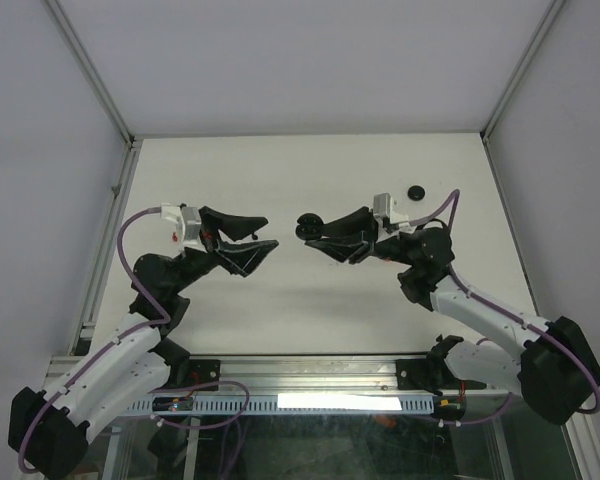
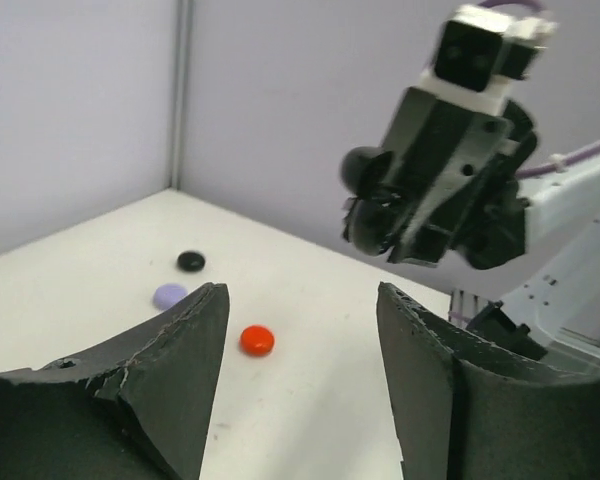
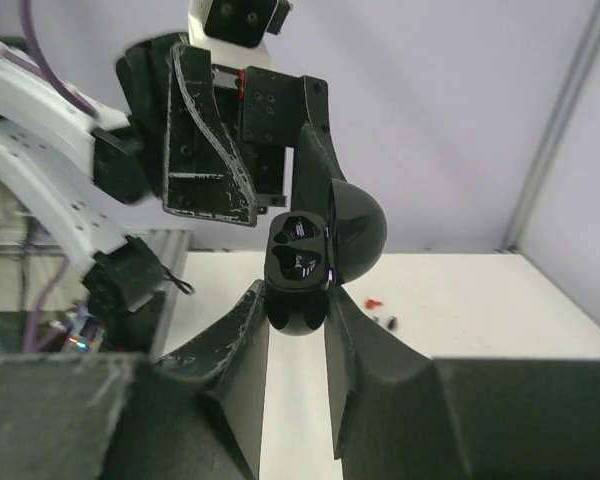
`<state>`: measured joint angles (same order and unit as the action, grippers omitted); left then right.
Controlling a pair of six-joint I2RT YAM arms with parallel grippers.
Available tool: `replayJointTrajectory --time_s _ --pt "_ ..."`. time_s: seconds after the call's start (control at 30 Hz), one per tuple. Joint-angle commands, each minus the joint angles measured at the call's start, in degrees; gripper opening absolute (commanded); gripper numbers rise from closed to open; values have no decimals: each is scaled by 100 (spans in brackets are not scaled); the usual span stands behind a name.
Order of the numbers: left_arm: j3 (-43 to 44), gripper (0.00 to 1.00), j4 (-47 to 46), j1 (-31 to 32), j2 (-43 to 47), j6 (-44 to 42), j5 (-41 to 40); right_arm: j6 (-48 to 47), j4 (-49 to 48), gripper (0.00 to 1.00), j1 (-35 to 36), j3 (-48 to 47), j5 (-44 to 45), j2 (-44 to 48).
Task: Insert the wireless bluetooth earbuds into the charging case
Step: Pick up the earbud from the center of the board.
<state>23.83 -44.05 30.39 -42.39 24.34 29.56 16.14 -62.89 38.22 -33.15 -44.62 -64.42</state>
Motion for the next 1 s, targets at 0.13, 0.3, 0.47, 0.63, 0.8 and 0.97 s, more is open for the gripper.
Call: replayJointTrajectory --time_s 0.13,0.3,0.47,0.63,0.8,0.97 --pt "1277 71 4053 14 -349 -677 -1785 -2383 2871 0 -31 101 884 835" --pt "1803 73 5204 19 -1185 -365 -2680 -2642 2994 0 -30 380 1200 965" --pt "2191 73 5778 3 -2033 -203 -3314 -2859 2984 0 -31 632 1455 1031" --pt "2741 72 6135 -183 -3044 -426 -3580 -3134 2959 0 -31 778 1608 1065" --pt "3411 69 6207 -838 -4346 -709 -3109 -3214 2915 0 -34 870 1667 1052" --pt "4129 65 6378 -1187 -5409 -1090 -2716 -3173 2893 0 -40 889 1621 1096"
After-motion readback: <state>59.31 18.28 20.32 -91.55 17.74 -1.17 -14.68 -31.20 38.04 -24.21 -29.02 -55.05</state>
